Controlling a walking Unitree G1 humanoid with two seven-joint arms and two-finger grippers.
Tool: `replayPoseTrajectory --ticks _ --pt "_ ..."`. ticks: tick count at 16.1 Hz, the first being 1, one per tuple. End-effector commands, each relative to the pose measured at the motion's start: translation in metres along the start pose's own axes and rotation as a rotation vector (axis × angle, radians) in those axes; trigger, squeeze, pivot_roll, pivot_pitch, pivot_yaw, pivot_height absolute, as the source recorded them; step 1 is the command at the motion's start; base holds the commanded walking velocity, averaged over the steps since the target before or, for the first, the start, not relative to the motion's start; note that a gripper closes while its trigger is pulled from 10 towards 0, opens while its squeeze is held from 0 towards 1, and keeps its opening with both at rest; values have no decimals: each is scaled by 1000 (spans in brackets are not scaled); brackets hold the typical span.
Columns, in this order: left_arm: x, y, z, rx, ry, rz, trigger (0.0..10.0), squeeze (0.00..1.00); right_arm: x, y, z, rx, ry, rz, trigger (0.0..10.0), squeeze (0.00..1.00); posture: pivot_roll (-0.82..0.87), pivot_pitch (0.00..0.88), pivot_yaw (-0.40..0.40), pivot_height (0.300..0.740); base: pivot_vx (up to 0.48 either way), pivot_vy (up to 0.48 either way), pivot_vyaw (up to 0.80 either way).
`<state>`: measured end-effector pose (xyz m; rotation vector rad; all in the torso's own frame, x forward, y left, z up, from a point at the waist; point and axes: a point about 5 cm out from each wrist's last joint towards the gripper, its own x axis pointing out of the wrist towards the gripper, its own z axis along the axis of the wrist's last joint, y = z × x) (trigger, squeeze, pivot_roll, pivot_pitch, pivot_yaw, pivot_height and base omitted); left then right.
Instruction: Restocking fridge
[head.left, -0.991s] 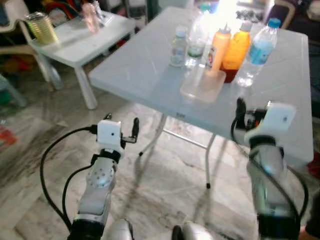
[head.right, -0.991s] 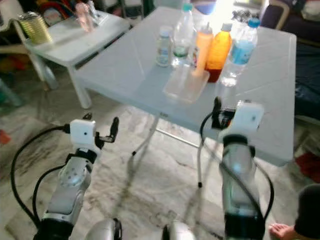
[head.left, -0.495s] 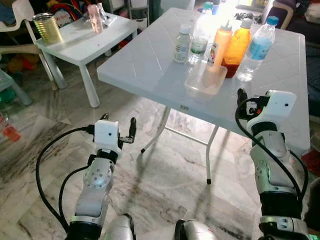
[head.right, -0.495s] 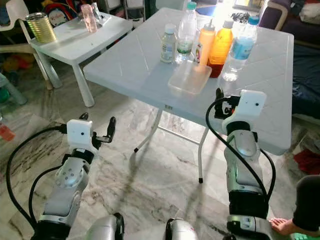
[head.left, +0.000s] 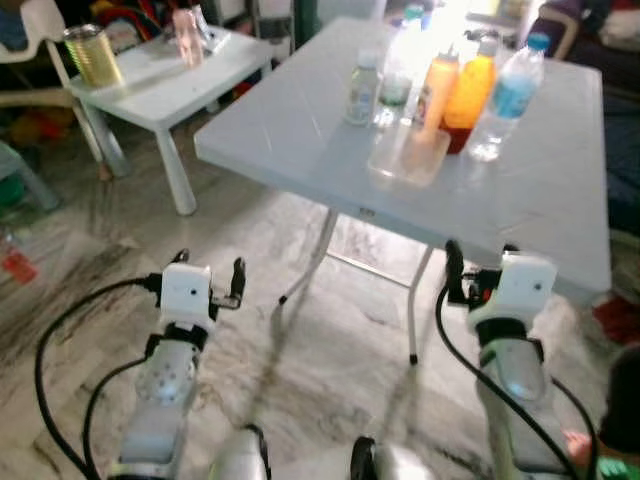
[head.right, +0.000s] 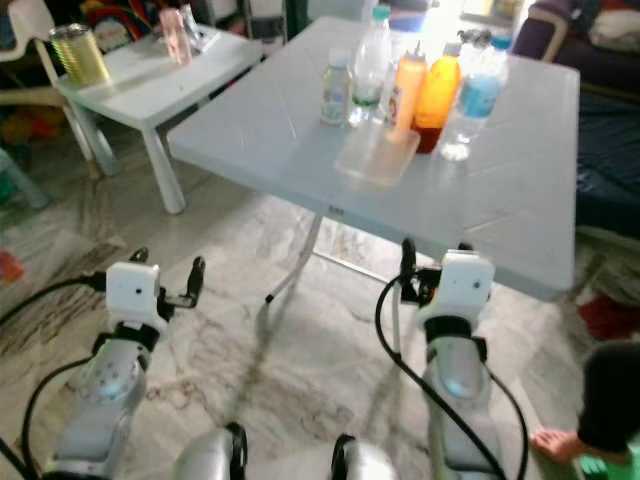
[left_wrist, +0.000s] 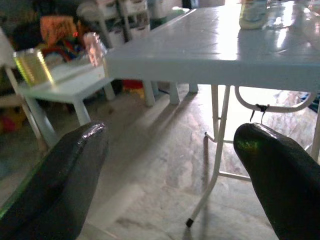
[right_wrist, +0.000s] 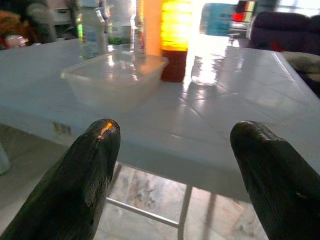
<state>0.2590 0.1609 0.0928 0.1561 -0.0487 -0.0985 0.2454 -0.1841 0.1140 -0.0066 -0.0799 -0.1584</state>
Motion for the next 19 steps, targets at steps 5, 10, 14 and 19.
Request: replayPoseTrajectory --ticks 5,10,14,19 --pt "-1 2 8 7 -30 -16 10000 0 6 2 7 -13 -22 -8 10000 0 104 83 19 740 254 0 -480" --pt "0 -6 12 -14 -27 -43 10000 0 13 -3 11 -28 -25 -38 10000 0 100 121 13 740 365 0 0" --pt "8 -6 20 -39 -51 -32 10000 0 13 -3 13 -59 -43 -21 10000 0 94 120 17 740 442 0 0" --pt "14 -5 27 -66 -69 -18 10000 0 16 2 21 -80 -87 26 10000 0 86 124 16 740 478 0 369"
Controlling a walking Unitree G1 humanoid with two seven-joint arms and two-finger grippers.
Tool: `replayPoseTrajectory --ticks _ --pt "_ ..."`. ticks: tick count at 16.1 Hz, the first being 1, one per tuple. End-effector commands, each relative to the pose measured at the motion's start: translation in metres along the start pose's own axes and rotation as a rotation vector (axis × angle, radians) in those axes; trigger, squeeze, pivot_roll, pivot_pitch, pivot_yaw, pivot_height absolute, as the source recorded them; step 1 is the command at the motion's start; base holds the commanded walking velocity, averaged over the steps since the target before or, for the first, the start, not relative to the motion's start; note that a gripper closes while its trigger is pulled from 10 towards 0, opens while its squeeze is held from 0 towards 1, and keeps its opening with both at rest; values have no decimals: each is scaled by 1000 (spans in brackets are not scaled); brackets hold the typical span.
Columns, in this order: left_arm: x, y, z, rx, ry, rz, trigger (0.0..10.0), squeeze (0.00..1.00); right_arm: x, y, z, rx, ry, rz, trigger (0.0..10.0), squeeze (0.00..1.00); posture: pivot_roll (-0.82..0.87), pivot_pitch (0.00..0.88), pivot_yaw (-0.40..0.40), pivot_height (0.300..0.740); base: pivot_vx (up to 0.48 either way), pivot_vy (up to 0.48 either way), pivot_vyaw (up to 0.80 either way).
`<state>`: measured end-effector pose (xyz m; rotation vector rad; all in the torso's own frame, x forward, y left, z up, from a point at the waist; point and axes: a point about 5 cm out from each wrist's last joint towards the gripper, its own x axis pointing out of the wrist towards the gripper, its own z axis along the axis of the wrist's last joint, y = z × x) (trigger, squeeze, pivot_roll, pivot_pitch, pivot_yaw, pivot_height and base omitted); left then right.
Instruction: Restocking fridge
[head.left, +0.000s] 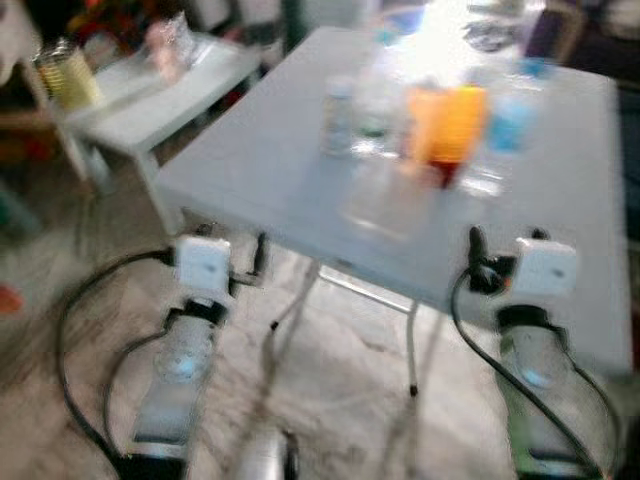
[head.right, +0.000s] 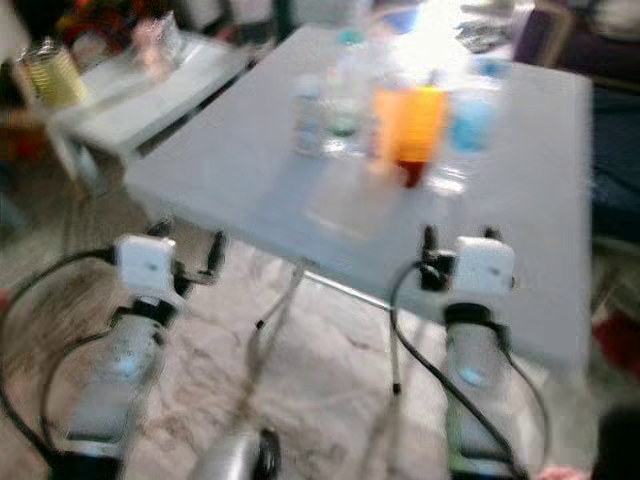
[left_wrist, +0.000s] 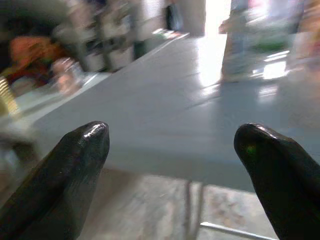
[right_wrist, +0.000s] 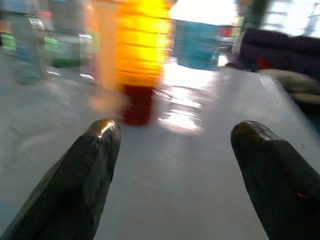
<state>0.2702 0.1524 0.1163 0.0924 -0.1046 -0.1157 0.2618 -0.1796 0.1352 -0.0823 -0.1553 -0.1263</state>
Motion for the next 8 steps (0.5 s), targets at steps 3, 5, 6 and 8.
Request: replayPoseTrajectory --ticks 3,5,6,8 --pt "2 -3 5 -11 -22 -3 10000 0 -3 -3 1 -14 -8 12 10000 0 86 126 15 740 151 0 0" --pt "2 -3 6 -12 -22 -1 10000 0 -4 -2 1 -16 -8 18 10000 0 84 128 15 740 0 0 0" --pt "2 -3 6 -14 -22 -2 10000 0 -4 -1 0 -18 -6 17 10000 0 83 128 13 740 0 0 0" --pt "2 -3 6 -15 -25 -4 10000 0 -5 0 0 -19 -4 19 10000 0 84 127 13 740 0 0 0"
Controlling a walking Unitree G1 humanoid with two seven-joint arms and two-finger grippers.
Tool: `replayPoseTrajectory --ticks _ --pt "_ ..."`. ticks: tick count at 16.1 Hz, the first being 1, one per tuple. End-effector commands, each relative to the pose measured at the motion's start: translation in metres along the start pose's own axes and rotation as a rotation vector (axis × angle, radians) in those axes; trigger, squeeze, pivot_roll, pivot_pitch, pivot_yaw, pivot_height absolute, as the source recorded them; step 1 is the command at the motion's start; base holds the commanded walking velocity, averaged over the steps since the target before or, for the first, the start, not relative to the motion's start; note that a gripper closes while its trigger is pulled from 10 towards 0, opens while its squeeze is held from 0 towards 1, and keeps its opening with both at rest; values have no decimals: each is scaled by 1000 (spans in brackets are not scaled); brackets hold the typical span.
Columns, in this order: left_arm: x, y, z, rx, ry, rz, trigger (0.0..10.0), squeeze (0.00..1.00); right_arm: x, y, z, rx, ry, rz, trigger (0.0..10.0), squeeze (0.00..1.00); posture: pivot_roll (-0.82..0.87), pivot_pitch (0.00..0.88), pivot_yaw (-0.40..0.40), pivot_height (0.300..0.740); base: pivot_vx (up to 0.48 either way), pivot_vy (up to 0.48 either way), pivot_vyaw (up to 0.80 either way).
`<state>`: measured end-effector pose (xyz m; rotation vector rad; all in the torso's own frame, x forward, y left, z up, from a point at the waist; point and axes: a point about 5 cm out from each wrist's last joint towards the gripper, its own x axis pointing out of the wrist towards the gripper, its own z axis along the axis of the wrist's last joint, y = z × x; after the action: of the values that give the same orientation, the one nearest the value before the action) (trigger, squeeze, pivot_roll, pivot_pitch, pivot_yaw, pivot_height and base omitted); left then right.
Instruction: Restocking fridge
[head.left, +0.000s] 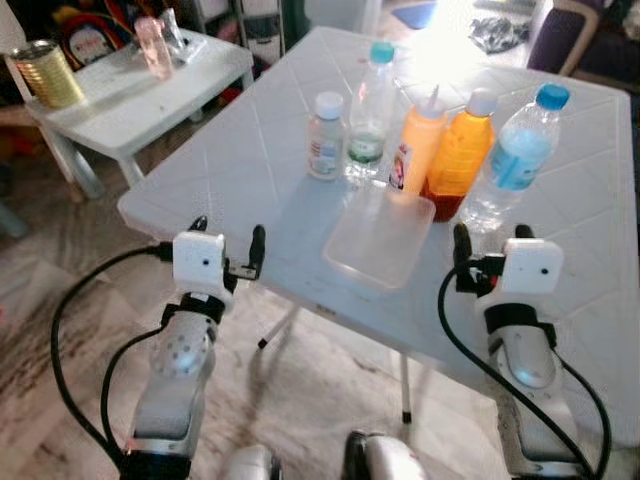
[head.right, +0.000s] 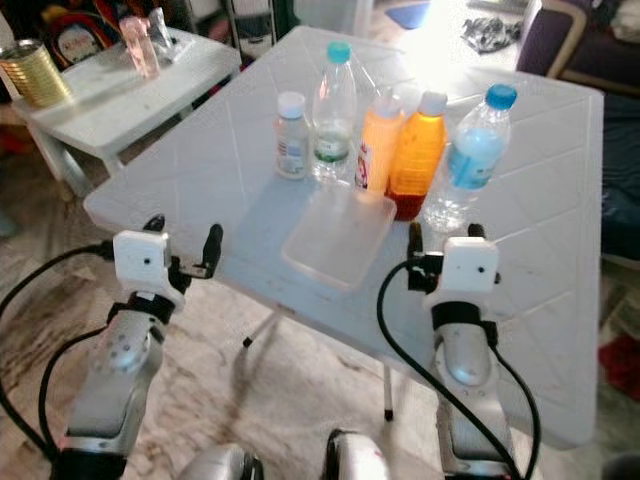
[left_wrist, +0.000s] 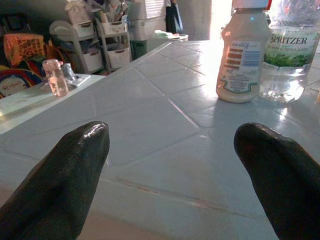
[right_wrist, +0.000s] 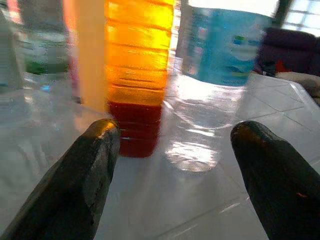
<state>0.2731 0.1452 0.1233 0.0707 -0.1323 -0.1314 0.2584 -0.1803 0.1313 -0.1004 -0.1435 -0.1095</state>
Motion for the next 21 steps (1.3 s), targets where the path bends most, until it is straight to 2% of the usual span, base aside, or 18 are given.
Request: replayPoseTrajectory --ticks 1,4,5,6,7,9,11,14,19,20,21 --pt "-2 4 -1 7 4 8 10000 0 -2 2 3 3 -16 1 10000 0 84 124 13 740 0 0 0" --pt "-2 4 0 10 2 4 10000 0 -2 3 3 35 -15 -2 10000 0 84 122 14 740 0 0 0" --pt "-1 3 0 11 1 0 10000 0 -3 9 -5 186 56 24 10000 0 85 121 17 740 0 0 0" --pt "0 3 0 10 1 -4 10000 0 -5 21 -4 264 57 107 10000 0 83 119 18 740 0 0 0" --pt "0 2 0 9 -1 -8 10000 0 -5 27 -1 281 46 151 10000 0 83 119 18 740 0 0 0" --pt "1 0 0 7 -3 -13 10000 0 -5 40 3 409 63 214 10000 0 87 121 15 740 0 0 0" --pt "1 -1 1 5 -6 -15 10000 0 -6 44 2 444 87 260 10000 0 89 122 13 740 0 0 0" --pt "0 -3 0 6 -7 -24 10000 0 -13 51 -10 605 195 314 10000 0 89 120 10 740 0 0 0" --pt "2 -4 2 4 -15 -30 10000 0 -18 50 -14 674 247 344 10000 0 81 121 7 740 0 0 0" --pt "2 -6 2 3 -16 -35 10000 0 -16 52 -15 712 264 361 4314 0 83 122 7 740 0 0 0" --pt "2 -6 2 2 -16 -37 10000 0 -15 54 -15 738 272 376 549 0 84 122 8 740 0 0 0"
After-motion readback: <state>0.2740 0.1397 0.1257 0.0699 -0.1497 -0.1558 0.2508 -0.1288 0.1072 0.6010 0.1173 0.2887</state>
